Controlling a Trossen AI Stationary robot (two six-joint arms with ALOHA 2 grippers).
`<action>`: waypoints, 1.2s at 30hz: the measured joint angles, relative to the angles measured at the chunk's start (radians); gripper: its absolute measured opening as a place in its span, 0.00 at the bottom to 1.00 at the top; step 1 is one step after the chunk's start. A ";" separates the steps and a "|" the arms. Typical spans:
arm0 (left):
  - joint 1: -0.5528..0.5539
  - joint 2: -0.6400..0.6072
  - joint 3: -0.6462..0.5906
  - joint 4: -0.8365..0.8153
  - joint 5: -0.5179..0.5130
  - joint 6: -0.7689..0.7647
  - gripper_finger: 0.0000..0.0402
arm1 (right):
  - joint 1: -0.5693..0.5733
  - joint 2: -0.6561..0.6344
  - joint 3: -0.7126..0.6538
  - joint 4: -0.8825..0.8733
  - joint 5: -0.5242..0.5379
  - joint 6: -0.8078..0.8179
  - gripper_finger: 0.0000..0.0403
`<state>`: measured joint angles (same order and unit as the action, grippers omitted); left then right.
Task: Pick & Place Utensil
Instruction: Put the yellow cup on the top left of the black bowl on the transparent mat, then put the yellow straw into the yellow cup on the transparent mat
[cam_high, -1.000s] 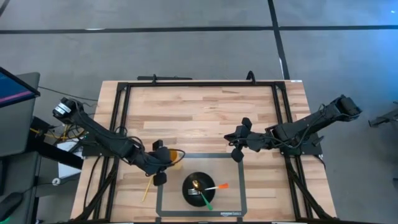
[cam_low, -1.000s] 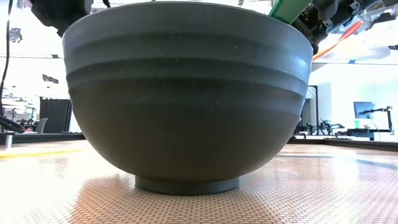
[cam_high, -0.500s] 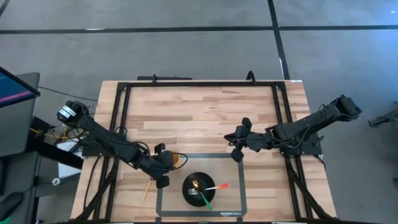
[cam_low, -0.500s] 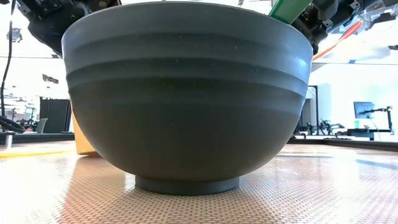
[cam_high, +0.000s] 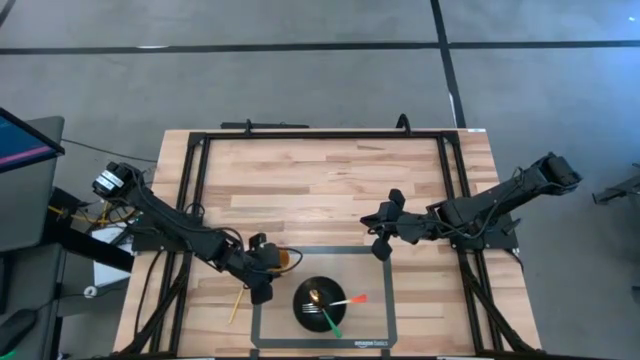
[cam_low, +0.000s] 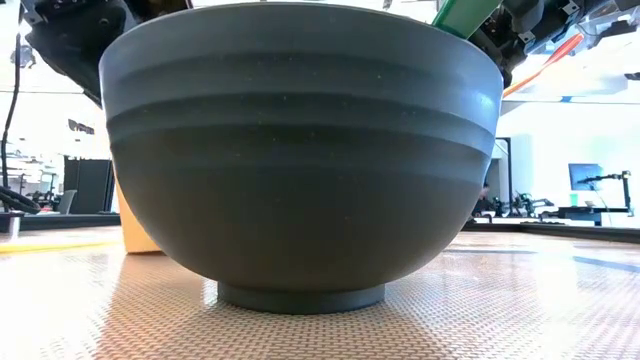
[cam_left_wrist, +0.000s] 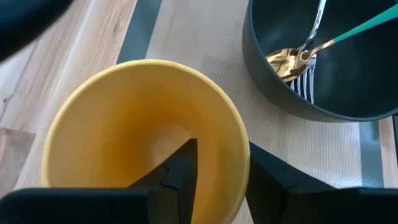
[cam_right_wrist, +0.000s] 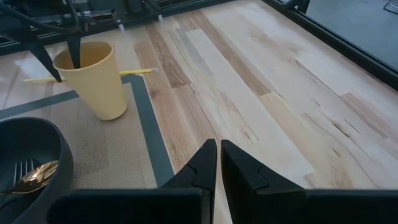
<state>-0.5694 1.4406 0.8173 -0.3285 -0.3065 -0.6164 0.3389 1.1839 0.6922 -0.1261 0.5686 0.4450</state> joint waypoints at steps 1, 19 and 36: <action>0.000 0.000 0.000 0.002 0.000 0.003 0.28 | 0.000 0.000 0.000 0.000 0.000 0.000 0.04; 0.001 -0.203 0.001 0.040 -0.053 0.012 0.28 | 0.000 0.000 0.000 0.000 0.000 0.000 0.04; 0.001 -0.343 0.002 -0.245 -0.225 0.001 0.28 | 0.000 0.000 0.000 0.000 -0.003 0.000 0.04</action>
<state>-0.5686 1.0977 0.8192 -0.5734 -0.5317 -0.6155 0.3389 1.1839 0.6919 -0.1260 0.5654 0.4454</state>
